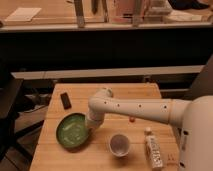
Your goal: Drag the ceramic bowl in a circle
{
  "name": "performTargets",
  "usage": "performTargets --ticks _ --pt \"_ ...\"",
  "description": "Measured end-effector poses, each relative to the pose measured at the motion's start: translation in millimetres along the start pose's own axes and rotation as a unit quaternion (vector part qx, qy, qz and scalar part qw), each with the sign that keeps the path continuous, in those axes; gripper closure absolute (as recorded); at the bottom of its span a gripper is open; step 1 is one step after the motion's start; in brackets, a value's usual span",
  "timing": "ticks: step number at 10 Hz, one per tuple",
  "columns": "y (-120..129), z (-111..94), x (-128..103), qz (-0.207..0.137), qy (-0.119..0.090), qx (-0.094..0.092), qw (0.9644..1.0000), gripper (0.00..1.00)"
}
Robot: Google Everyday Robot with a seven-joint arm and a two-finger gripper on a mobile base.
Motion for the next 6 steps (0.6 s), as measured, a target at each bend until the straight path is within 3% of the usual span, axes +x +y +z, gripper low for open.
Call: performTargets --ticks 6 --pt "6.5 -2.4 -1.6 0.005 -0.006 0.006 0.9999 0.99"
